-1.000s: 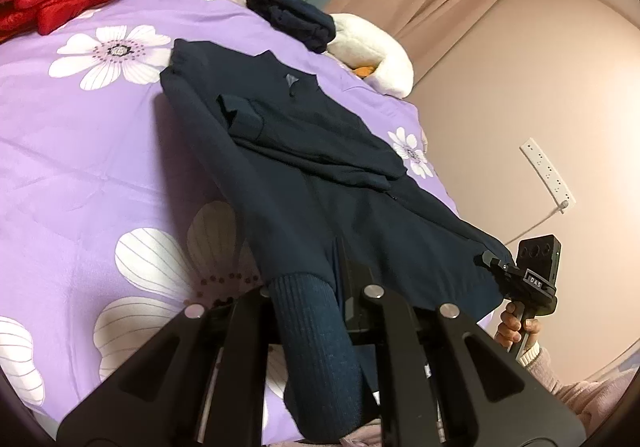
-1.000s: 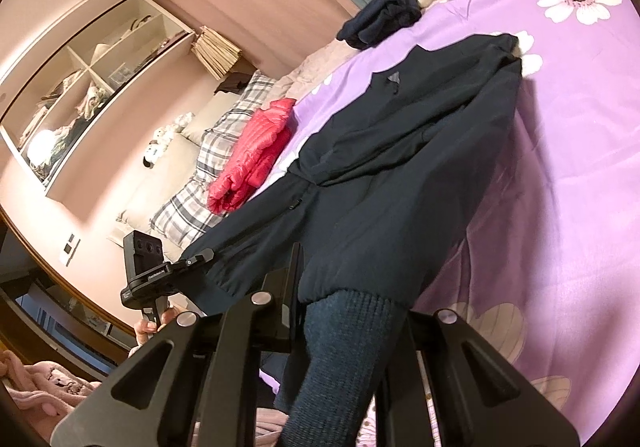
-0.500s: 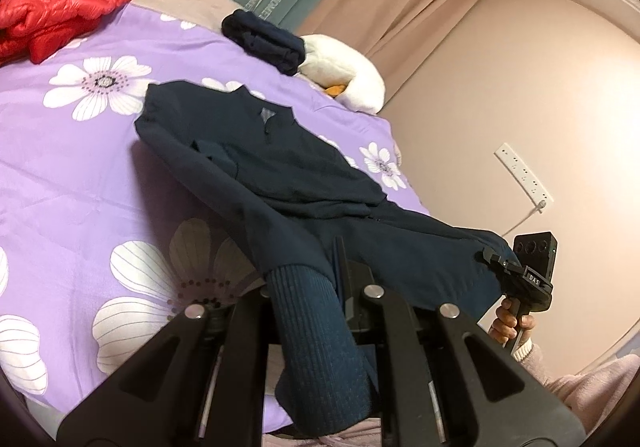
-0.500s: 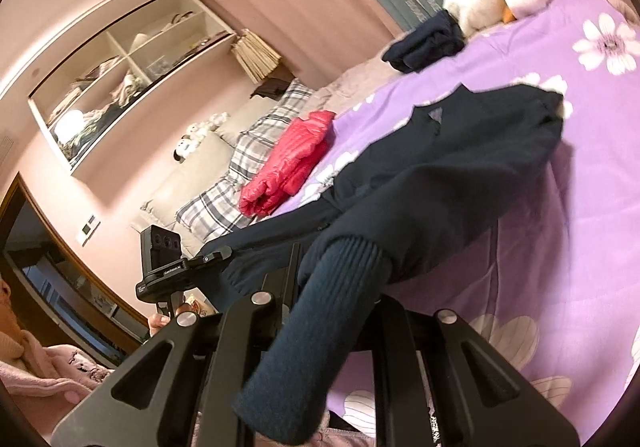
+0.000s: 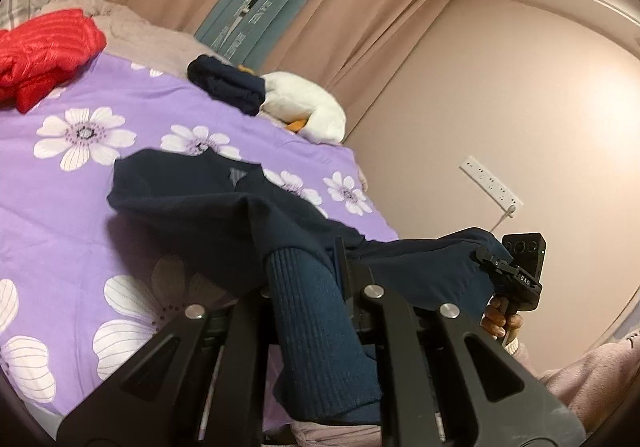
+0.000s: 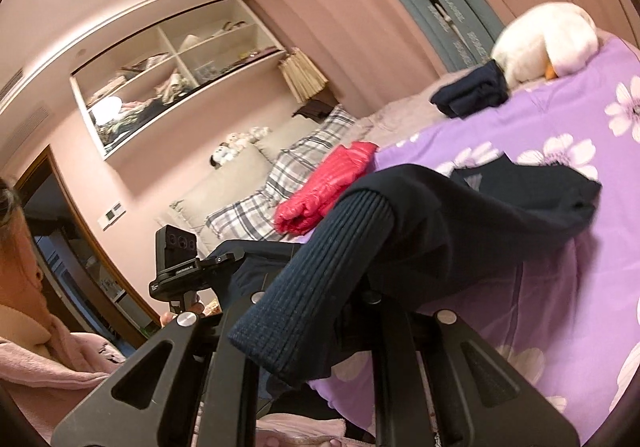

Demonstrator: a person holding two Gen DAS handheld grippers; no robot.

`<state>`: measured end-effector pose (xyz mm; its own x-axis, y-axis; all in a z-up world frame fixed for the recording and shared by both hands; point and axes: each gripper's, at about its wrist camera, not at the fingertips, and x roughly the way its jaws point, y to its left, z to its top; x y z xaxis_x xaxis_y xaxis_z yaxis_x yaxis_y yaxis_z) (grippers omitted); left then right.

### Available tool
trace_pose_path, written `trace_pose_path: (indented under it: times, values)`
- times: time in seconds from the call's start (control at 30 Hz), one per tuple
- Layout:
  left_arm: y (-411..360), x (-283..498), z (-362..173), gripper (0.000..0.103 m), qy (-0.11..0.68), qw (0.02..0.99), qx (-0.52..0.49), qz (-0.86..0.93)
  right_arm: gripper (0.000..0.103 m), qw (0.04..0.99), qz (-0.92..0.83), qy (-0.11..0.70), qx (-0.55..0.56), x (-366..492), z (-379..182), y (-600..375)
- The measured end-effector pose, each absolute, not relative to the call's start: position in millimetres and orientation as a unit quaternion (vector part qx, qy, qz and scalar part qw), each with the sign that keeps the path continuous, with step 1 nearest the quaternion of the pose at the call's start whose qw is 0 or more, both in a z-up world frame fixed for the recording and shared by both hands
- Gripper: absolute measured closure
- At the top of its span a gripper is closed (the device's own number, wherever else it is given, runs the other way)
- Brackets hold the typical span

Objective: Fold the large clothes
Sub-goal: 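Lift the held hem with both tools and fold it toward the collar, then carry the hem over and lower it onto the collar end with both tools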

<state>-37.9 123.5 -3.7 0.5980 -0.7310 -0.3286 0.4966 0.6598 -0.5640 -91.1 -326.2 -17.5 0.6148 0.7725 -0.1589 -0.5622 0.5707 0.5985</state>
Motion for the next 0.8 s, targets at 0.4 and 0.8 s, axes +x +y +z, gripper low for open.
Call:
trace_pose_path:
  times: [0.4, 0.8]
  values:
    - [131, -45, 11, 0.093, 0.249, 0.871, -0.214, -0.365, 0.09, 0.866, 0.402, 0.172, 0.241, -106, 2, -331]
    - [133, -17, -3, 0.093, 0.271, 0.868, -0.234, -0.344, 0.09, 0.87, 0.359, 0.207, 0.269, -76, -16, -339]
